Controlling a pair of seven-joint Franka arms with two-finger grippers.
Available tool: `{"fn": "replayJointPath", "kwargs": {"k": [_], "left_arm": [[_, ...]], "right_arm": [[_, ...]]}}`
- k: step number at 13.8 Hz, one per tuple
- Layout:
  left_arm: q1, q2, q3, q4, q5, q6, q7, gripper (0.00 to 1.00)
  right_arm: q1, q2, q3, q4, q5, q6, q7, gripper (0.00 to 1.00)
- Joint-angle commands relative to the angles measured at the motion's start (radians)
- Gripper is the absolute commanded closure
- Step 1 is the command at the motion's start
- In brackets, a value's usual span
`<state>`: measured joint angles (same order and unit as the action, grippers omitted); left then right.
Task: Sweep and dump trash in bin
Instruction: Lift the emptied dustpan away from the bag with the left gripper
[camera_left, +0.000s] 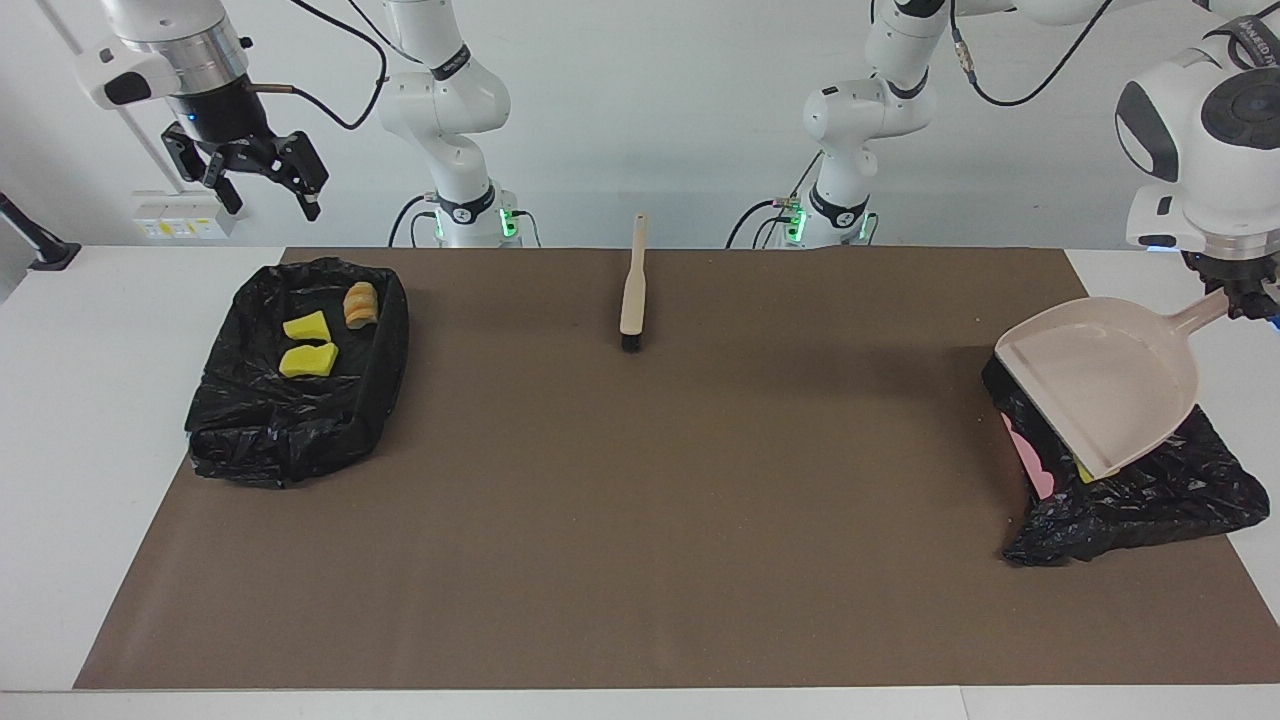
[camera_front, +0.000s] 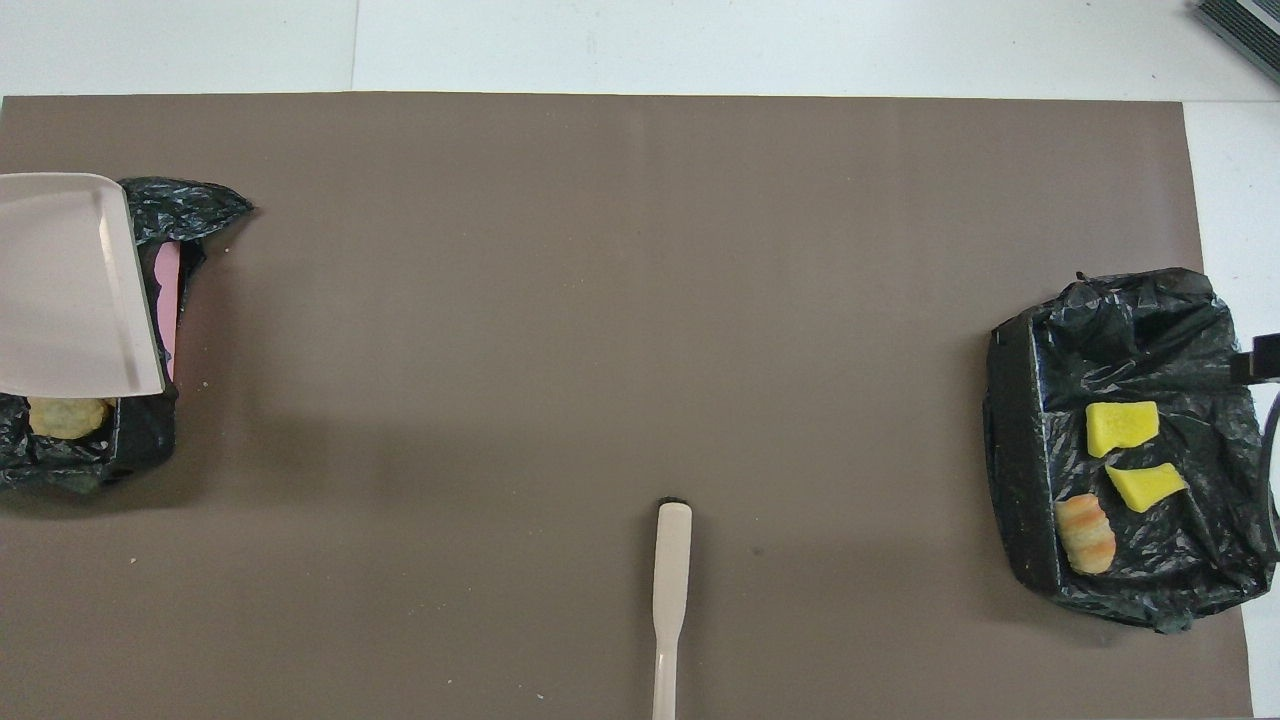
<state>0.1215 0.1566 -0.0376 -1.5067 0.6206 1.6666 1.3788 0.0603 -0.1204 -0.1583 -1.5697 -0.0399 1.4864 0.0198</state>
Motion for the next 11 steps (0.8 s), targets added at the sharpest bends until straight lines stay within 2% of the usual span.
{"fn": "replayJointPath", "kwargs": {"k": [1,6,8,11], "left_arm": [[-0.016,-0.014,0.012,0.005,-0.112,-0.021,-0.108,1.0],[-0.08,-0.015,0.012,0.005,-0.243,-0.042,-0.409,1.0],[-0.118,-0.017,0.012,-0.003,-0.272,-0.041,-0.509,1.0],[-0.18,-0.029,0.012,-0.03,-0.369,-0.028,-0.712,1.0]], "right_arm": [[0.013,-0.005,-0.003,-0.012,0.02,-0.008,-0.021,0.0],[-0.003,0.004,0.037,-0.01,0.011,0.035,-0.021,0.0],[-0.048,-0.001,0.081,-0.013,0.011,0.034,-0.021,0.0],[-0.019,-0.001,0.079,-0.018,0.011,0.032,-0.015,0.0]]}}
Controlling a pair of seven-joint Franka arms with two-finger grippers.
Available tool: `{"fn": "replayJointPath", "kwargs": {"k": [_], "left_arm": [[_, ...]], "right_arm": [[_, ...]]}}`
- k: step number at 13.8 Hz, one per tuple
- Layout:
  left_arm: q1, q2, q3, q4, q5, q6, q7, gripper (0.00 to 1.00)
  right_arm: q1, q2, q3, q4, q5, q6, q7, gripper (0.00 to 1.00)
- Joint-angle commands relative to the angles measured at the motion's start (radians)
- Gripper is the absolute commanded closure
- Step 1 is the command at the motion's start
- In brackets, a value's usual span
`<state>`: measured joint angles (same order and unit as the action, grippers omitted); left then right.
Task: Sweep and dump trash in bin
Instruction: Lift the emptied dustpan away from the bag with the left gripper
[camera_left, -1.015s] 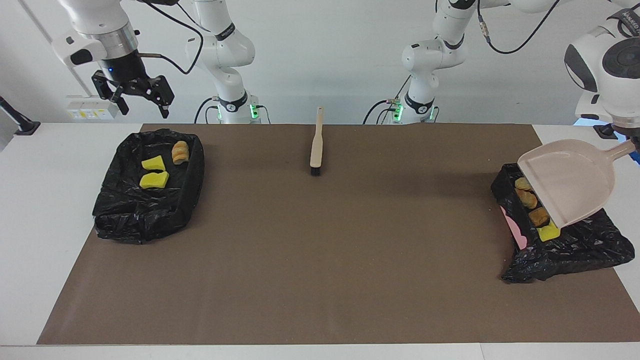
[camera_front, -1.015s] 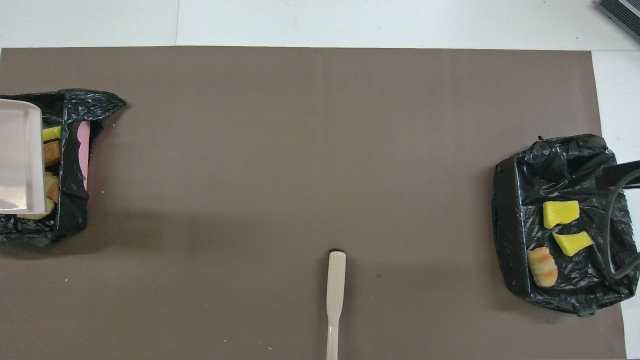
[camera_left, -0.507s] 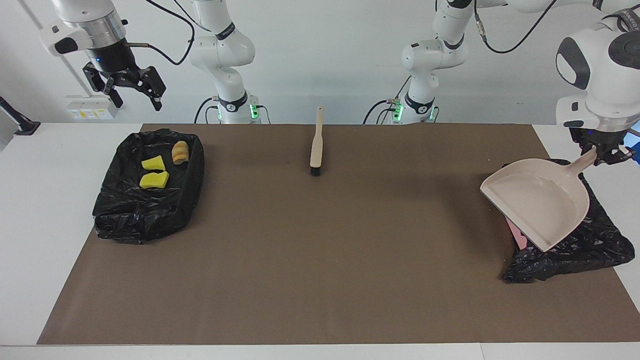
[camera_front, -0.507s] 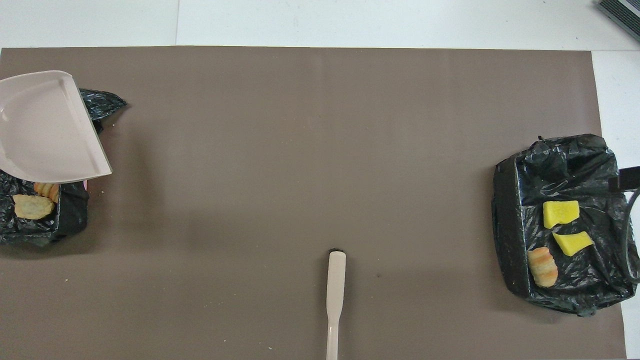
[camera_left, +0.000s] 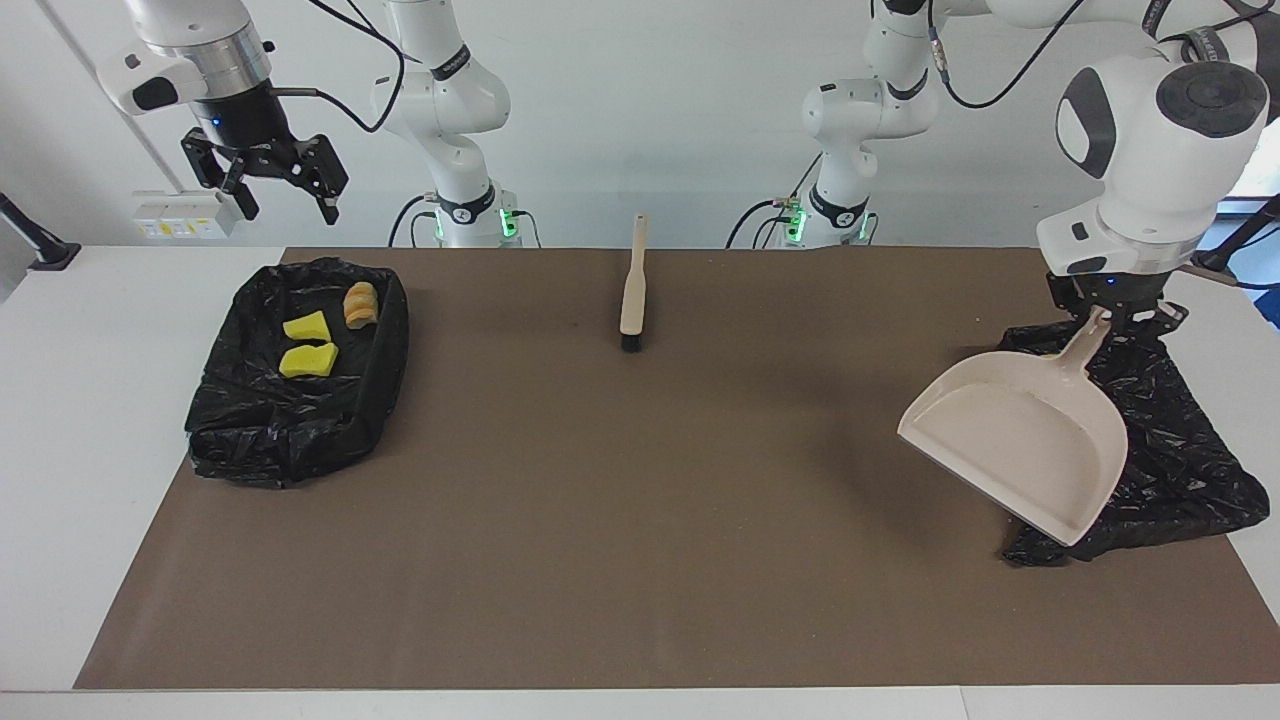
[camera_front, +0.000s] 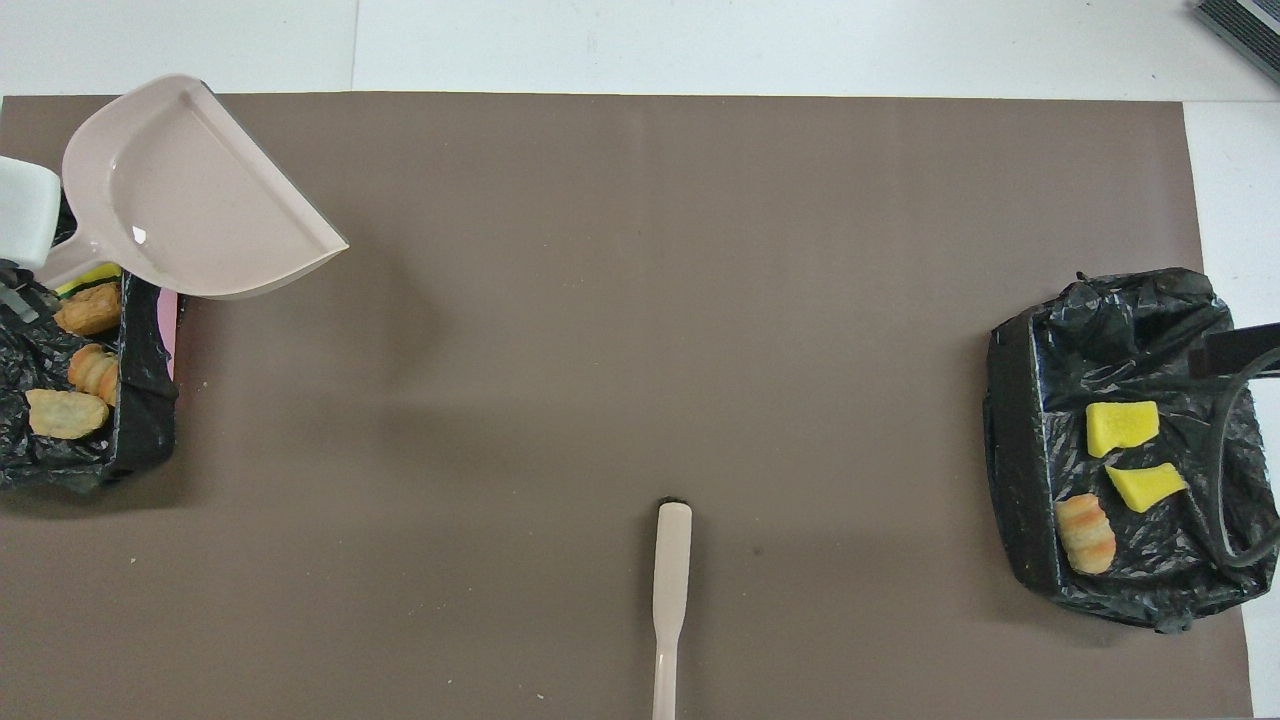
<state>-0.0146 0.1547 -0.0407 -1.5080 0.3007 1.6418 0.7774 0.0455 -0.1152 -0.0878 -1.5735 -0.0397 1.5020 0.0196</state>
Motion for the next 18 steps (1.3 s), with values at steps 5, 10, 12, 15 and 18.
{"fn": "replayJointPath", "kwargs": {"k": [5,10,12,15,18], "left_arm": [[-0.229,-0.012,0.013,-0.138,-0.141,0.103,-0.529,1.0],[-0.407,0.095,0.013,-0.144,-0.173,0.248,-0.974,1.0],[-0.473,0.14,0.013,-0.14,-0.204,0.318,-1.126,1.0],[-0.501,0.17,0.013,-0.132,-0.244,0.398,-1.247,1.0],[-0.553,0.235,0.015,-0.084,-0.305,0.412,-1.305,1.0]], "right_arm": [[-0.004,-0.003,-0.007,-0.017,0.03,0.004,0.005,0.0],[-0.006,-0.003,-0.009,-0.028,0.032,0.007,0.02,0.0],[-0.004,-0.003,-0.007,-0.026,0.031,0.004,0.031,0.0],[-0.003,-0.003,-0.001,-0.026,0.029,0.006,0.033,0.0],[-0.001,-0.004,0.003,-0.029,0.031,0.006,0.033,0.0]]}}
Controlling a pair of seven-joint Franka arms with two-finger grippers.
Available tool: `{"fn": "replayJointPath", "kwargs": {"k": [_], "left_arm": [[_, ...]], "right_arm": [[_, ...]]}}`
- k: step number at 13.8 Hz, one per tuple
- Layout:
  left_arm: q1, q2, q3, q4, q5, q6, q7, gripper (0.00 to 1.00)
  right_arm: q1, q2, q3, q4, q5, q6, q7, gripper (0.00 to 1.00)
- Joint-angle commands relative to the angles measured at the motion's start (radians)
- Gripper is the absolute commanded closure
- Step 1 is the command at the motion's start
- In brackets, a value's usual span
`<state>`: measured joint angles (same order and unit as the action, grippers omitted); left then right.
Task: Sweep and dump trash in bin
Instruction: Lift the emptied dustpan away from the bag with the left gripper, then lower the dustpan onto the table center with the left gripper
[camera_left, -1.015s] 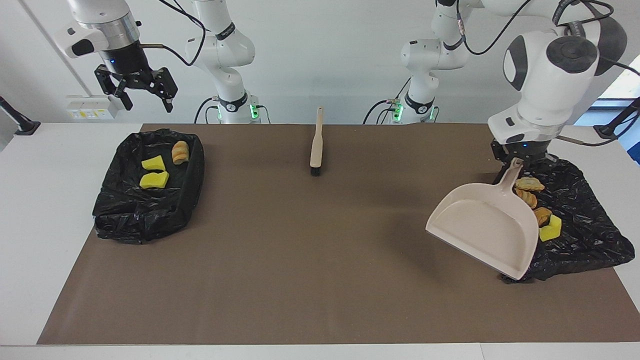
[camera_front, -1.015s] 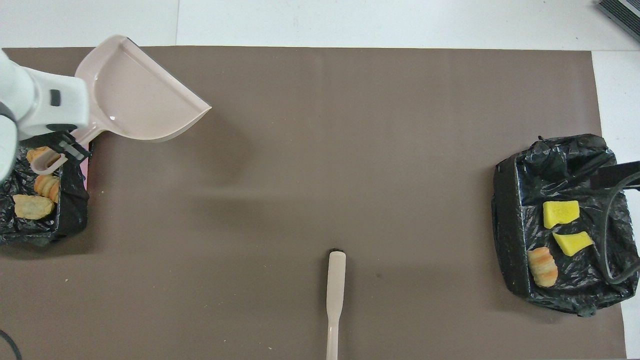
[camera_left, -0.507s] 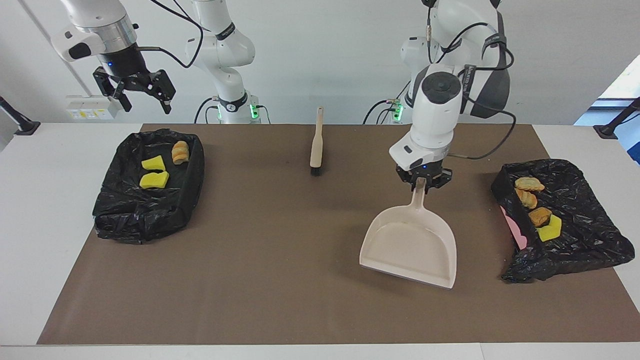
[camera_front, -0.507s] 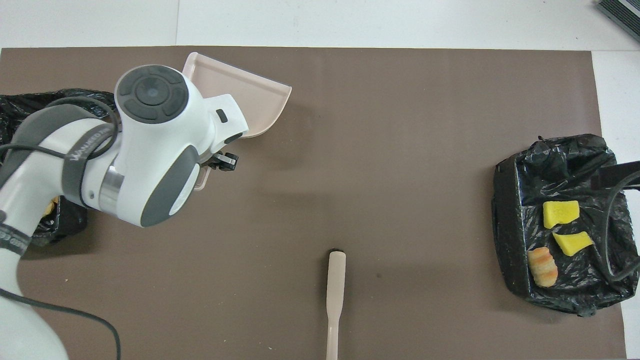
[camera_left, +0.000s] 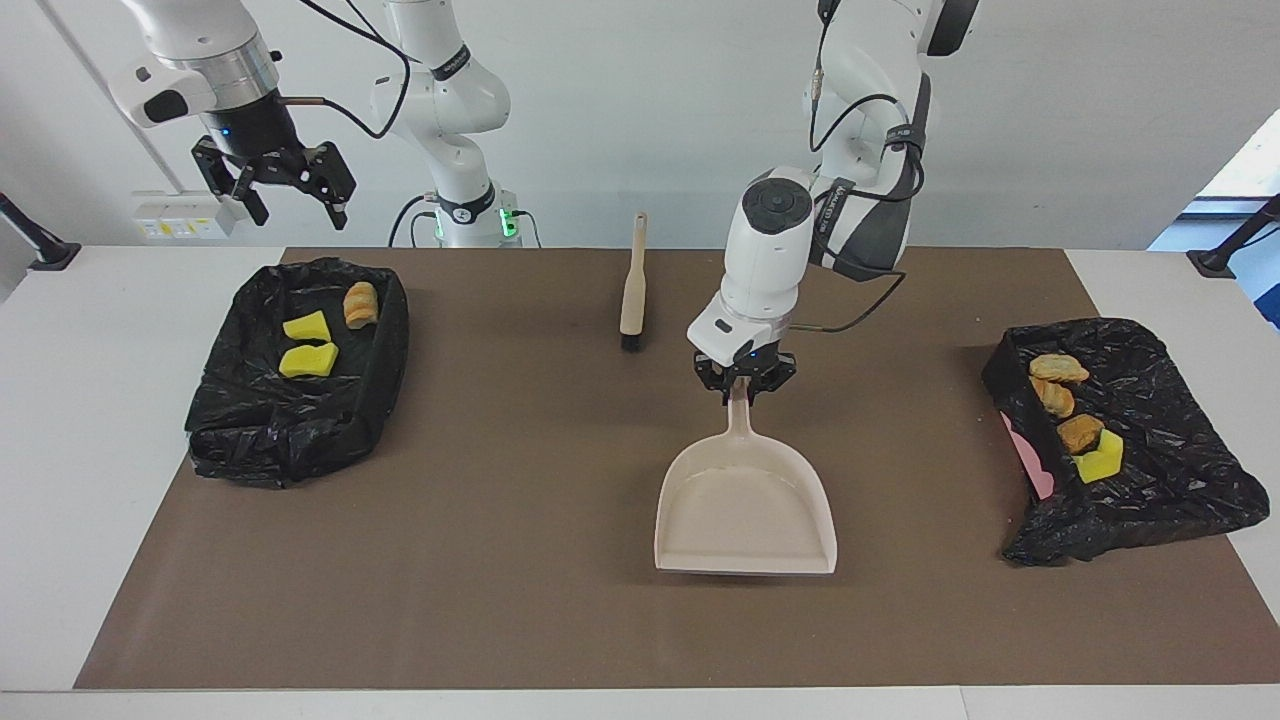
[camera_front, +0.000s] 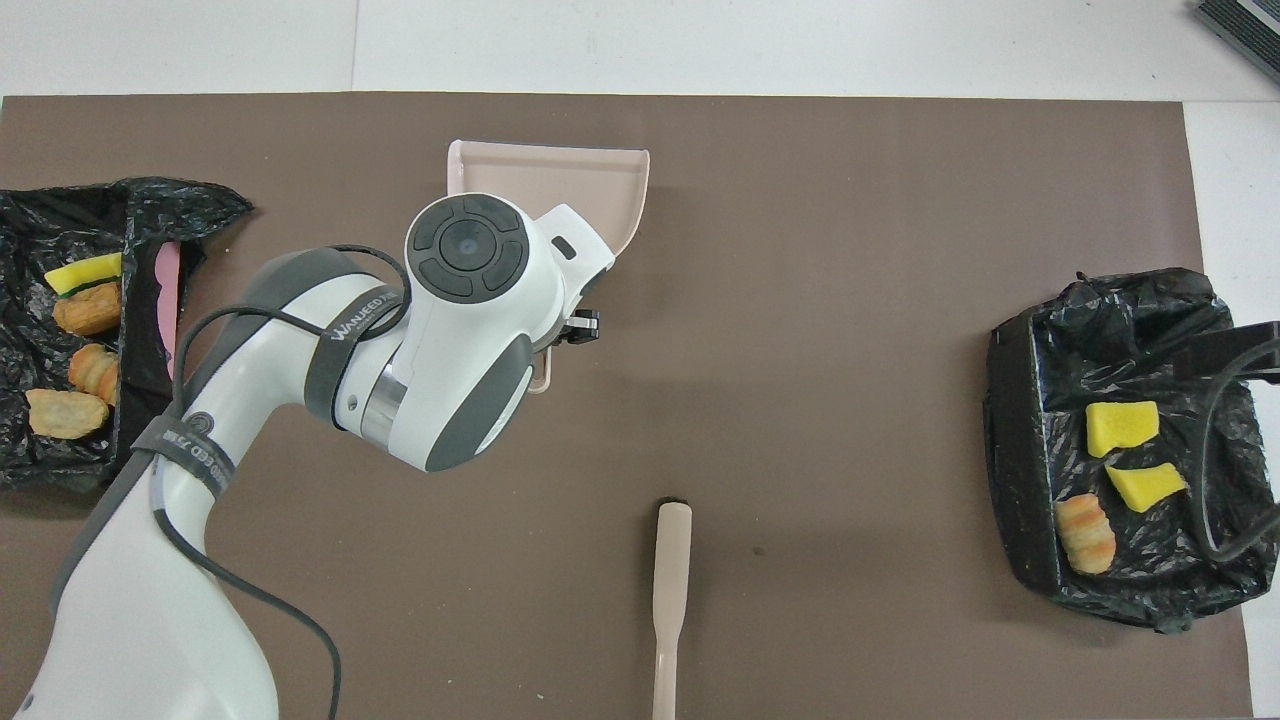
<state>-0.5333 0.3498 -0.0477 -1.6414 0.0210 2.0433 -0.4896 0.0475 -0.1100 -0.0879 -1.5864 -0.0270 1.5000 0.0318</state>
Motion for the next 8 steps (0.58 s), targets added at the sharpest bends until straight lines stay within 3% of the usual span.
{"fn": "replayJointPath", "kwargs": {"k": [1,3,6,8], "left_arm": [[-0.043,0.046,0.022,0.054,-0.027,0.018,-0.038,1.0],[-0.068,0.086,0.022,0.089,-0.021,0.028,-0.038,1.0],[-0.105,0.237,0.028,0.262,-0.016,-0.02,-0.084,1.0],[-0.116,0.241,0.029,0.268,-0.016,-0.021,-0.096,1.0]], "right_arm": [[-0.005,-0.01,0.004,-0.017,0.018,0.009,0.02,0.0],[-0.003,-0.011,0.004,-0.02,0.016,0.014,0.02,0.0],[-0.006,-0.01,0.004,-0.021,0.015,0.014,0.017,0.0],[-0.005,-0.011,0.004,-0.02,0.015,0.013,0.014,0.0]]}}
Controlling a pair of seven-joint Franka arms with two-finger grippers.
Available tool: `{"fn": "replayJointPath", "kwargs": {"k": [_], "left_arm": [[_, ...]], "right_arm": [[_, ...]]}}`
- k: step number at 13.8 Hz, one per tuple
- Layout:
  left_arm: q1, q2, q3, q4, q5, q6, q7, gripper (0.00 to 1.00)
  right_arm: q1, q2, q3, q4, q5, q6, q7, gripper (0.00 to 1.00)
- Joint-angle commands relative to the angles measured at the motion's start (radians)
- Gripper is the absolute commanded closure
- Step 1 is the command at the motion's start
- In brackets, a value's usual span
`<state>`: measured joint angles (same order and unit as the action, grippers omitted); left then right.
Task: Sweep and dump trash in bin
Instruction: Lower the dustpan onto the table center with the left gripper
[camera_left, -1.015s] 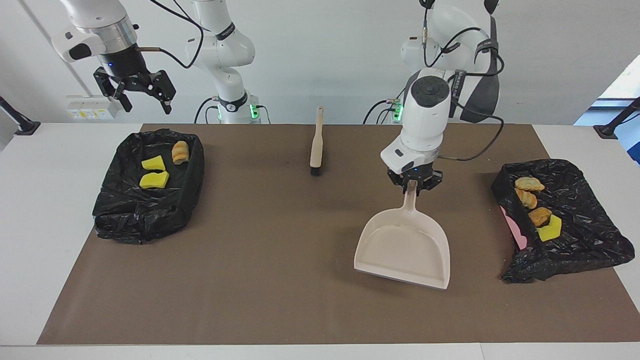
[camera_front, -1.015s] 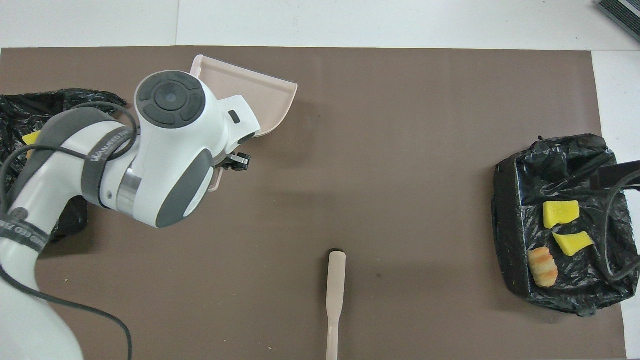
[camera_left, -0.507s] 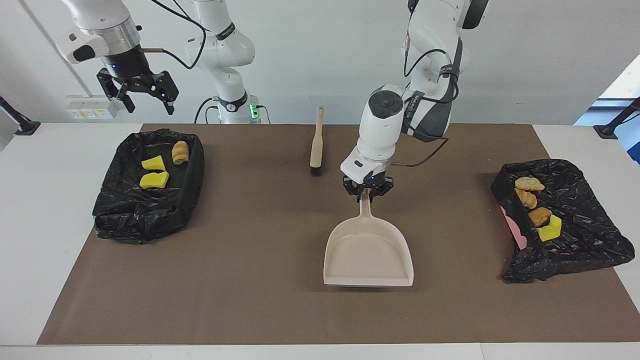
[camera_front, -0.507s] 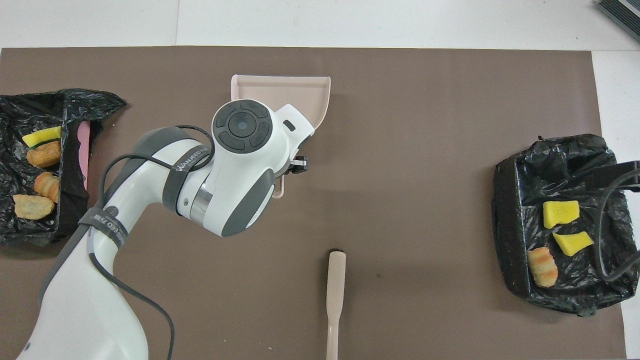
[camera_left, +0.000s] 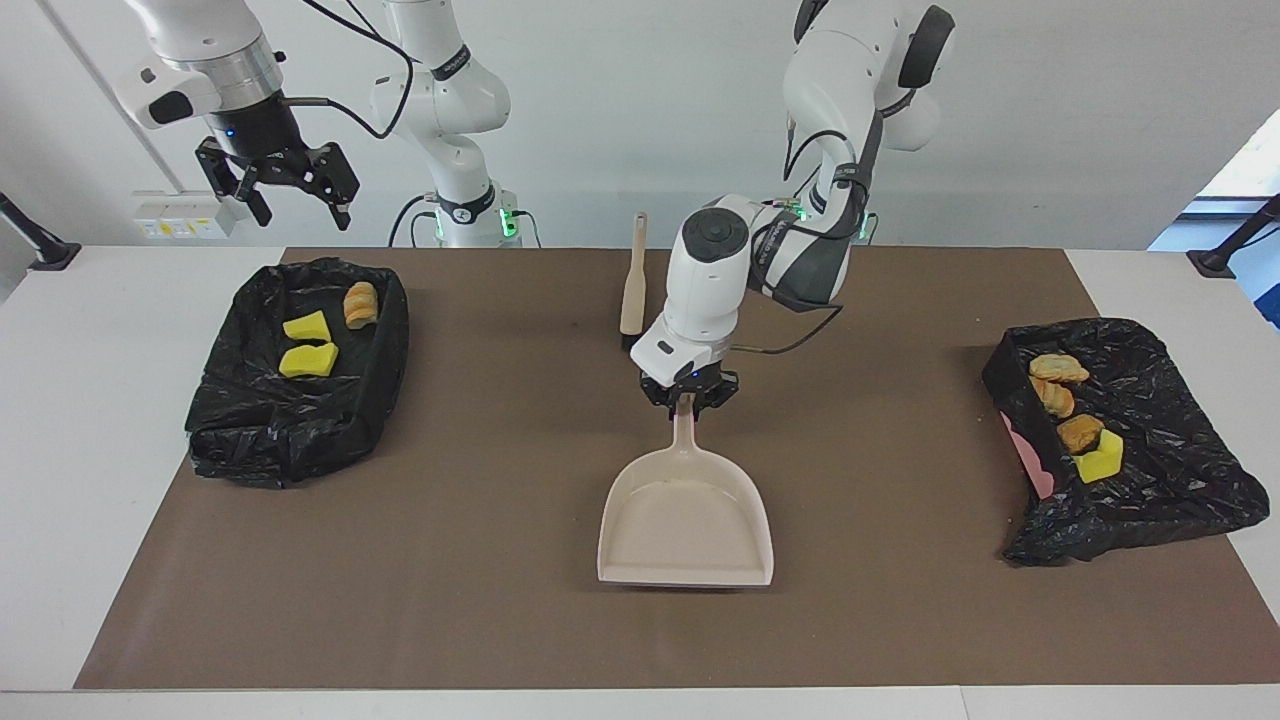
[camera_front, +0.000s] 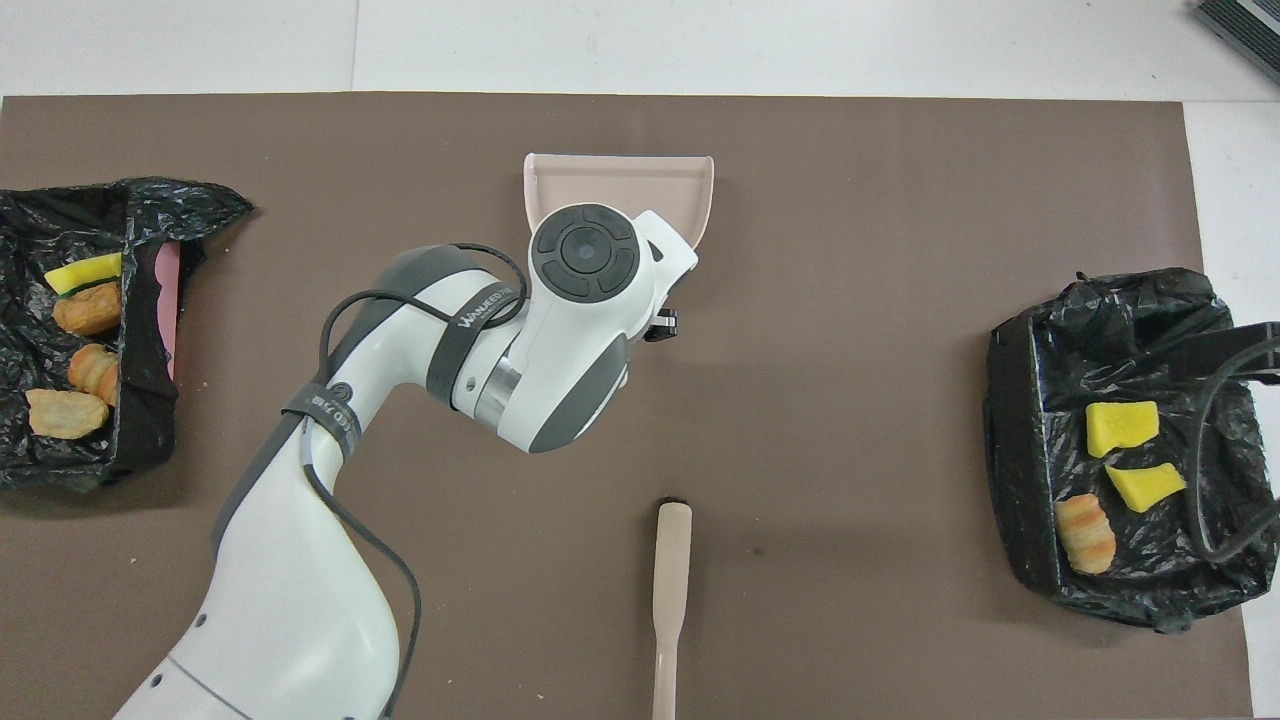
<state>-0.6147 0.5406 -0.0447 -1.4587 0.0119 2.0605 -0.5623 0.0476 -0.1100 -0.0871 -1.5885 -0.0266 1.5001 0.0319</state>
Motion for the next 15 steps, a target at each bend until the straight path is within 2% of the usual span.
{"fn": "replayJointPath", "kwargs": {"k": [1,4,6,7,8,10,12,13,15], "left_arm": [[-0.043,0.05,0.026,0.086,-0.006,-0.043,-0.024,1.0],[-0.056,0.039,0.025,0.075,0.002,-0.065,-0.024,1.0],[-0.069,0.03,0.023,0.055,0.002,-0.088,-0.025,0.94],[-0.083,0.012,0.023,0.02,0.0,-0.083,-0.053,0.83],[-0.091,0.007,0.022,0.015,-0.001,-0.08,-0.112,0.62],[-0.092,0.007,0.02,0.014,-0.007,-0.072,-0.169,0.27],[-0.092,0.006,0.02,0.015,-0.007,-0.085,-0.166,0.08],[-0.089,-0.004,0.022,0.014,-0.007,-0.088,-0.16,0.02],[-0.076,-0.02,0.028,0.012,0.002,-0.088,-0.156,0.0]], "right_arm": [[-0.006,-0.011,0.003,-0.018,0.014,0.012,0.011,0.0],[-0.005,-0.013,0.003,-0.021,0.013,0.011,0.011,0.0],[-0.005,-0.014,0.001,-0.025,0.013,0.011,0.011,0.0],[-0.006,-0.017,0.001,-0.031,0.013,0.012,0.011,0.0],[-0.008,-0.017,0.003,-0.031,0.013,0.014,0.011,0.0],[-0.008,-0.016,0.003,-0.031,0.013,0.017,0.011,0.0],[-0.008,-0.016,0.003,-0.031,0.013,0.017,0.011,0.0],[-0.008,-0.017,0.003,-0.031,0.013,0.017,0.011,0.0],[-0.008,-0.016,0.003,-0.031,0.013,0.017,0.011,0.0]]}}
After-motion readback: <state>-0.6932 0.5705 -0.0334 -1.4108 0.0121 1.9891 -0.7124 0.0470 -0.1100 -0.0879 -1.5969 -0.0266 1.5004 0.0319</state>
